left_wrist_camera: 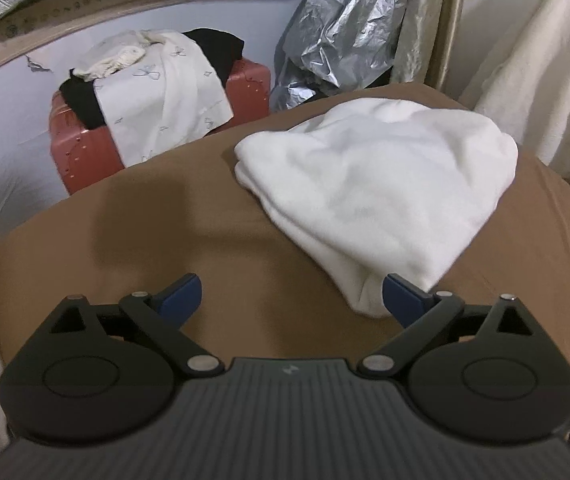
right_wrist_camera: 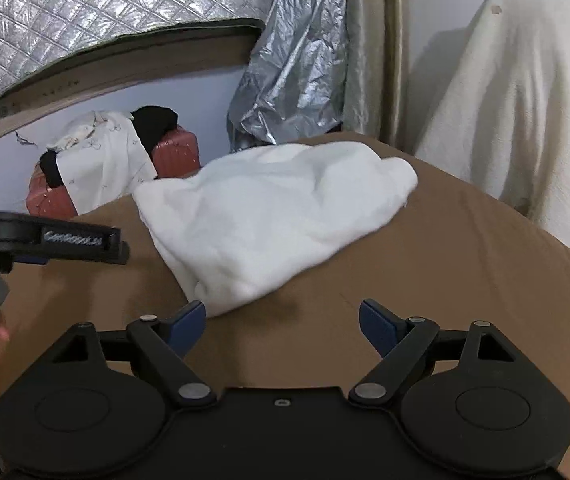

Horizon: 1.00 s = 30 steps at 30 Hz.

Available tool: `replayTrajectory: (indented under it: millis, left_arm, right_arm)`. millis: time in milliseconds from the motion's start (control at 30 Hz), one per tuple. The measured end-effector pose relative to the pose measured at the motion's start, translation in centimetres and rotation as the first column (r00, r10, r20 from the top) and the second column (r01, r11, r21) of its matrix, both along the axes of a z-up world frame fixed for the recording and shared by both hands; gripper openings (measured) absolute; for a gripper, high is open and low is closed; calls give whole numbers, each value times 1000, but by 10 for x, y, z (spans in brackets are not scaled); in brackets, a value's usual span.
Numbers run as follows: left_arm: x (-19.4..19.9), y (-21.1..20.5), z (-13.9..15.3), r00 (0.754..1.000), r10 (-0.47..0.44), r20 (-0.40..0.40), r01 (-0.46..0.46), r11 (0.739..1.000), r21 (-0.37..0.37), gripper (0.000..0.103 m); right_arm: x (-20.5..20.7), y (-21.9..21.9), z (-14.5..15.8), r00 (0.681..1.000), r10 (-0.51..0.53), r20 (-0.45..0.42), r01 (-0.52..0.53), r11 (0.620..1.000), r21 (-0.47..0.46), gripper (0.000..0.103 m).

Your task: Fold clothes

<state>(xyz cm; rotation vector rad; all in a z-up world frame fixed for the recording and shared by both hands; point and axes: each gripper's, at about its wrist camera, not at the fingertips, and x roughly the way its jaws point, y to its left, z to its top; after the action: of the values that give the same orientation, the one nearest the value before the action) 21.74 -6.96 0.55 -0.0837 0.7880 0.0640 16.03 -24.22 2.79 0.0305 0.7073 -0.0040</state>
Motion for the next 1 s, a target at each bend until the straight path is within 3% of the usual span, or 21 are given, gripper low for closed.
replayTrajectory:
  millis: [100, 233, 400, 533, 733, 1000]
  left_arm:
    - [-21, 3, 1, 998, 41, 39, -42, 999, 20, 98]
    - [-45, -3, 2, 998, 23, 54, -25, 999, 31, 99]
    - [-67, -20, 2, 999, -1, 49, -7, 988, 156, 99]
    - [-84, -20, -6, 999, -35, 23, 33, 996, 88, 99]
    - [-96, -31, -13, 998, -62, 19, 59, 991, 121, 99]
    - [-98, -36, -17, 994, -106, 19, 104, 988, 112, 100]
  right_arm:
    - [-12, 3, 1, 999, -35, -9, 35, 999, 6, 88]
    - [-28, 5, 2, 998, -61, -23, 61, 998, 13, 90]
    - [-49, 10, 2, 994, -109, 5, 109, 994, 20, 91]
    - [-64, 20, 0, 992, -123, 11, 123, 992, 4, 91]
    - [-80, 27, -1, 988, -154, 33, 154, 988, -8, 91]
    - [-84, 32, 3, 986, -162, 34, 163, 986, -26, 91]
